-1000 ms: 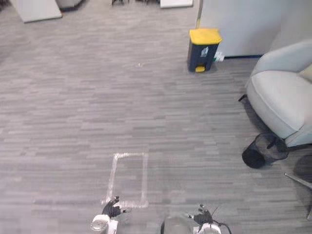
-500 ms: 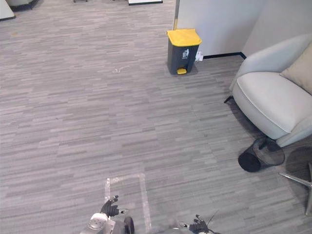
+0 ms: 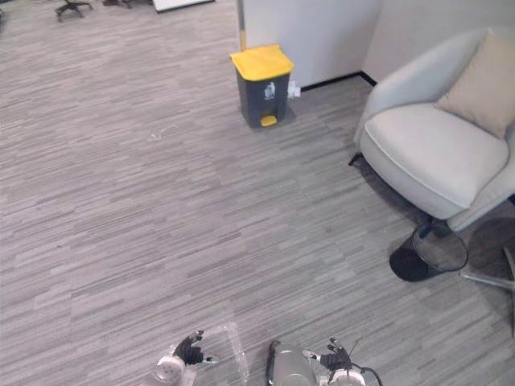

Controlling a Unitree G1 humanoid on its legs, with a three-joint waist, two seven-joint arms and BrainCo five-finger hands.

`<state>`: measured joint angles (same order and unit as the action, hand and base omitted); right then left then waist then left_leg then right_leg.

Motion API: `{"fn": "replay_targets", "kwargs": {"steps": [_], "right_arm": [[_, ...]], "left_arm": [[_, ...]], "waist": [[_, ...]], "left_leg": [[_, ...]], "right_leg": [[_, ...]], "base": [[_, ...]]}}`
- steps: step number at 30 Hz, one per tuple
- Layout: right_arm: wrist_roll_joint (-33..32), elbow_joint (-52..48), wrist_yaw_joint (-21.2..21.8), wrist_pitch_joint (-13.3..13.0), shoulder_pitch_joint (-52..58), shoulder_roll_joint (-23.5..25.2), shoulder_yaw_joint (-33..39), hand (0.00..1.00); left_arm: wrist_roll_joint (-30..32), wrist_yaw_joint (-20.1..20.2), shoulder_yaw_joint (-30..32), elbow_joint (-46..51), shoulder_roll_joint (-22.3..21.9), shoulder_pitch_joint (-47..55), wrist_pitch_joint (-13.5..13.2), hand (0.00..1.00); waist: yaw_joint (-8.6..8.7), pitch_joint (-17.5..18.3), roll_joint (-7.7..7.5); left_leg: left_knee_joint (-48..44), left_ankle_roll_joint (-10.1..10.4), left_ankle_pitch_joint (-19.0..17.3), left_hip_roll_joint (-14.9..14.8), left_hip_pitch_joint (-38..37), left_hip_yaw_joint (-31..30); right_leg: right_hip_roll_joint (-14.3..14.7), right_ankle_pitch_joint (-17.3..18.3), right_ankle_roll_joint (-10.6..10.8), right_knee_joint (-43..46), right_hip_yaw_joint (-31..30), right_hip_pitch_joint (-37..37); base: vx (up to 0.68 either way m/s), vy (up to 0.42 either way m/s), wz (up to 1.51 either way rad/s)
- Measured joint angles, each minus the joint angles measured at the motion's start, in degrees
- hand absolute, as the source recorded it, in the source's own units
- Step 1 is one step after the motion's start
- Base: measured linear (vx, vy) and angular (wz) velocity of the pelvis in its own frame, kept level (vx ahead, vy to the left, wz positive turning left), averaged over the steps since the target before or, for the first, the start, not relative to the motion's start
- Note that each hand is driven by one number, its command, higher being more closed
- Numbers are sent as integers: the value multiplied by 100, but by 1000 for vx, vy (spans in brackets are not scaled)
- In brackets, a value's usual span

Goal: Organize the slippers on the shoe rack

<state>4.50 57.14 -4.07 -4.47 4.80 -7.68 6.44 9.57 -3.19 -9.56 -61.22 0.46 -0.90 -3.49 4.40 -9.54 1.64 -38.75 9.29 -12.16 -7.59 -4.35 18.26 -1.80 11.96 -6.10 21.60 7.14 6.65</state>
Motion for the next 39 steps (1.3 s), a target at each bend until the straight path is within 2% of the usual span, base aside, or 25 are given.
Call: {"fn": "replay_targets", "kwargs": {"steps": [3, 5, 7, 9, 10, 11, 13, 15, 18, 19, 20, 21, 23, 24, 25, 26, 27, 28, 29, 30, 31, 32, 33, 36, 39], "right_arm": [[1, 3, -44, 4, 11, 12, 15, 0], [3, 5, -46, 3, -12, 12, 18, 0], [2, 13, -49, 0, -34, 0, -8, 0], [10, 15, -53, 1, -32, -57, -135, 0], [11, 18, -52, 2, -28, -128, -225, 0], [13, 27, -48, 3, -42, -139, -245, 0], [62, 33, -34, 5, -23, -29, -269, 0], [63, 38, -35, 42, -2, 34, -269, 0], [68, 33, -36, 52, -32, 49, -288, 0], [67, 9, -36, 52, -116, 33, -331, 0], [69, 1, -37, 52, -253, 0, -336, 0], [68, 0, -38, 53, -250, -17, -336, 0], [83, 0, -43, 49, -227, -6, -336, 0], [106, 0, -53, 43, -215, -13, -334, 0], [116, 7, -54, 37, -207, -12, -331, 0], [121, 8, -55, 23, -199, 7, -332, 0], [128, 34, -53, 21, -232, -36, -346, 0], [137, 75, -52, 28, -326, -82, -335, 0], [142, 98, -59, 15, -379, -56, -287, 0], [168, 119, -57, -18, -362, 97, -291, 0], [168, 182, -46, -17, -326, 226, -365, 0], [163, 234, -50, -21, -376, 251, -447, 0], [66, 211, -64, -37, -380, 271, -424, 0], [-14, 221, -83, -73, -362, 238, -314, 0], [-43, 235, -94, -69, -364, 182, -174, 0]], "left_arm": [[3, -3, 17, 132, -36, 8, -16, 0], [4, -7, 45, 149, -28, 40, -16, 0], [40, -17, 119, 213, -20, 65, -26, 0], [39, -33, 128, 212, -18, 101, -71, 0], [39, -34, 127, 213, -31, 126, -86, 0], [40, -37, 128, 204, -16, 123, -86, 0], [37, -49, 130, 211, 162, 95, -85, 0], [40, -58, 123, 205, 300, 103, -82, 0], [38, -64, 129, 199, 388, 38, -77, 0], [37, -74, 128, 199, 384, -5, -76, 0], [35, -117, 135, 202, 389, -6, -72, 0], [37, -121, 140, 203, 388, -15, -68, 0], [36, -141, 182, 205, 355, 9, -59, 0], [37, -147, 193, 209, 350, 70, -55, 0], [36, -152, 197, 208, 359, 97, -55, 0], [36, -154, 267, 202, 365, 14, -41, 0], [34, -144, 306, 203, 313, 4, -28, 0], [35, -123, 395, 205, 233, 109, -17, 0], [29, -149, 516, 229, 199, 153, -82, 0], [22, -154, 513, 249, 331, 97, -26, 0], [-25, -161, 513, 275, 449, 62, -12, 0], [-79, -176, 519, 211, 479, 22, 6, 0], [-84, -163, 500, 207, 440, -17, 9, 0], [-131, -169, 444, 214, 300, -27, -6, 0], [-206, -166, 363, 212, 140, -26, -18, 0]], "waist": [[-22, -2, -12], [-65, -5, -18], [-127, -2, -14], [-133, 32, 41], [-131, 79, 120], [-132, 115, 173], [-141, 96, -99], [-132, 146, -218], [-129, 129, -269], [-158, 51, -216], [-167, -3, -205], [-162, -12, -209], [-188, -28, -212], [-191, -26, -214], [-202, -28, -246], [-153, -78, -320], [-217, -42, -231], [-452, 103, 67], [-486, 110, 7], [-440, 163, -265], [-447, 223, -531], [-476, 159, -455], [-456, 86, -362], [-434, 15, -200], [-439, 28, -57]], "left_leg": [[-44, -193, -325, -48, 453, 3], [601, -262, -378, 31, 659, -222], [1559, -266, -368, 208, 622, -960], [2121, -365, -124, 395, 627, -2170], [2245, -339, 41, 393, 618, -2460], [2286, -316, -140, 361, 583, -2521], [2453, -472, -112, 546, 536, -1928], [2488, -521, -84, 607, 529, -1651], [2681, -696, 23, 663, 493, -1084], [2667, -723, 42, 627, 535, -856], [2689, -849, 119, 585, 586, -423], [2695, -851, 120, 586, 575, -371], [2749, -852, 120, 545, 364, 12], [2743, -851, 120, 518, 277, 118], [2735, -847, 117, 514, 185, 204], [2683, -813, 94, 561, 156, 186], [2812, -865, 106, 582, 228, -52], [3260, -1002, 265, 490, 239, -200], [3297, -883, 419, 400, 246, 35], [3051, -906, 446, 492, 317, 181], [2825, -837, 366, 502, 468, 279], [2595, -741, 283, 337, 582, 284], [2312, -737, 279, 129, 649, 281], [1827, -668, 236, -143, 601, 275], [1898, -662, 239, -118, 627, -43]], "right_leg": [[14, -4, 6, -208, -468, -333], [51, -25, 110, -226, -911, -377], [147, -33, 273, -217, -1446, -345], [311, -18, 526, -176, -1998, -159], [443, 3, 638, -162, -2192, -52], [481, 15, 719, -136, -2317, 24], [290, -84, 974, -156, -2748, 156], [236, -261, 1112, -323, -2907, 224], [167, -814, 1300, -813, -3152, 343], [133, -1044, 1281, -933, -2889, 439], [-77, -1043, 1091, -770, -1594, 674], [-146, -959, 1009, -639, -1286, 712], [-430, -391, 721, 64, -30, 656], [-499, -243, 672, 196, 159, 555], [-556, -127, 668, 175, 253, 490], [-419, -258, 606, 82, 178, 454], [-167, -586, 698, -482, -60, 287], [71, -753, 673, -837, -2, 157], [-225, -180, 453, 423, 469, 276], [-598, 218, 859, 475, 551, 52], [-668, 461, 1117, -50, 410, -152], [-485, 311, 845, -333, 375, -296], [-288, 81, 766, -696, 345, -504], [-62, -47, 707, -901, 229, -764], [55, -105, 602, -876, 38, -631]], "base": [[229, 85, -94], [131, 140, -114], [119, 191, -132], [73, 300, -138], [25, 315, -129], [23, 266, -94], [-9, 311, -100], [-2, 250, -95], [-50, 190, -89], [-147, 145, -125], [-141, 90, -98], [-107, 70, -84], [-44, 23, -75], [-19, -63, -75], [-31, -89, -58], [-61, -92, -68], [-82, -51, -114], [-100, -31, -150], [-32, -35, -128], [2, -139, -93], [14, -265, -51], [-35, -265, -55], [-63, -233, -43], [-110, -134, -28], [-117, -47, -26]]}}
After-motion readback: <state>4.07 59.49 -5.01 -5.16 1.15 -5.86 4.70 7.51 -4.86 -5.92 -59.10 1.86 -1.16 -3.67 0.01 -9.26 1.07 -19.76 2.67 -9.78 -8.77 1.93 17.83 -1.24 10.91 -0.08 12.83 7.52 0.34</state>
